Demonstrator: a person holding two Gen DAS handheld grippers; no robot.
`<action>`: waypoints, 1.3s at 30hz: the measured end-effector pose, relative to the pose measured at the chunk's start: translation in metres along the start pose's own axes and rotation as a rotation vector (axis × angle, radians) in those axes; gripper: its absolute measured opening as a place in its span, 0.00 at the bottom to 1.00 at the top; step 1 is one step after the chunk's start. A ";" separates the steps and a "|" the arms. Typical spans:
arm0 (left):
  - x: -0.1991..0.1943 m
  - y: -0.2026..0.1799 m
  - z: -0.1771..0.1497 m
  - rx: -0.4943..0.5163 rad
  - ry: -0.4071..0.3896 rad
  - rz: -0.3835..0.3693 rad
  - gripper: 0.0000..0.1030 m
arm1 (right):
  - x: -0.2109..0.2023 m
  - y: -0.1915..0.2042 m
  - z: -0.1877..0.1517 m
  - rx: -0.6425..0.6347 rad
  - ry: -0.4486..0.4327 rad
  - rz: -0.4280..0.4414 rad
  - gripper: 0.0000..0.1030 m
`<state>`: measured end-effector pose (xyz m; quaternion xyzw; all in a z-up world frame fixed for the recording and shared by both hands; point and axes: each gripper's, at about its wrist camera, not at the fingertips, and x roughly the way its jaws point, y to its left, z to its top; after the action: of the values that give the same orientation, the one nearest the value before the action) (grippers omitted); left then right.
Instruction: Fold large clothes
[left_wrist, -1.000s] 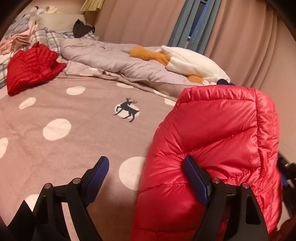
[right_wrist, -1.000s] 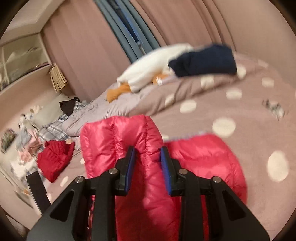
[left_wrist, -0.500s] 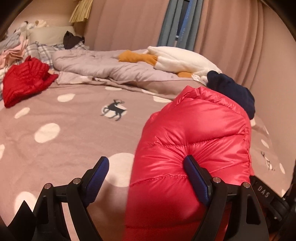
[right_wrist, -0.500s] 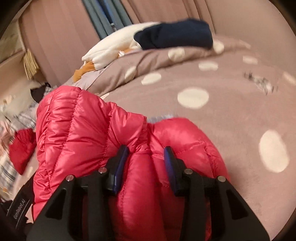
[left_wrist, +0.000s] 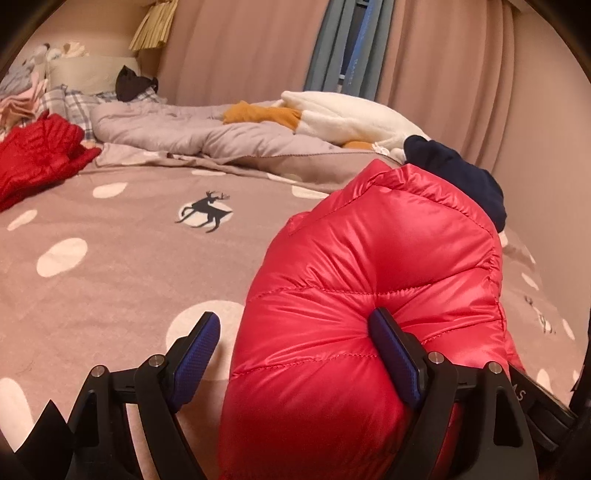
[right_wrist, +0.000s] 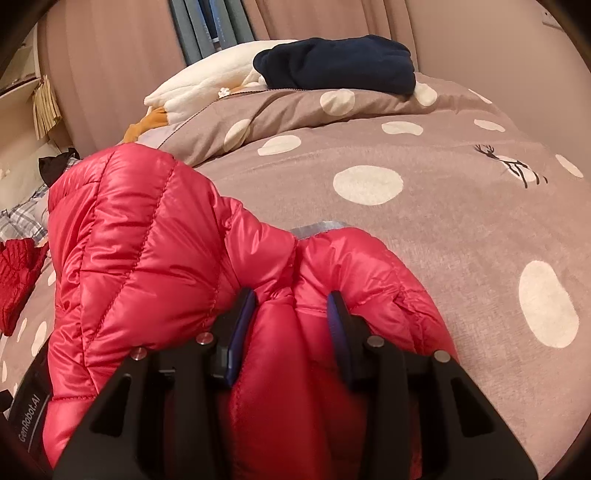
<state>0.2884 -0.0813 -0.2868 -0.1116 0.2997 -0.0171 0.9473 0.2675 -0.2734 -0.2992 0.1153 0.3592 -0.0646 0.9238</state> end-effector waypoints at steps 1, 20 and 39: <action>-0.001 0.002 0.001 -0.012 0.000 -0.007 0.83 | -0.002 0.002 0.000 -0.007 -0.005 -0.008 0.37; -0.079 0.086 0.026 -0.378 0.030 -0.191 0.99 | -0.096 -0.097 -0.012 0.635 -0.012 0.306 1.00; 0.039 0.049 -0.009 -0.509 0.568 -0.789 0.99 | -0.014 -0.036 -0.046 0.624 0.387 0.725 0.73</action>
<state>0.3134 -0.0396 -0.3272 -0.4323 0.4738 -0.3274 0.6939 0.2200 -0.2961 -0.3291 0.5125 0.4240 0.1782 0.7251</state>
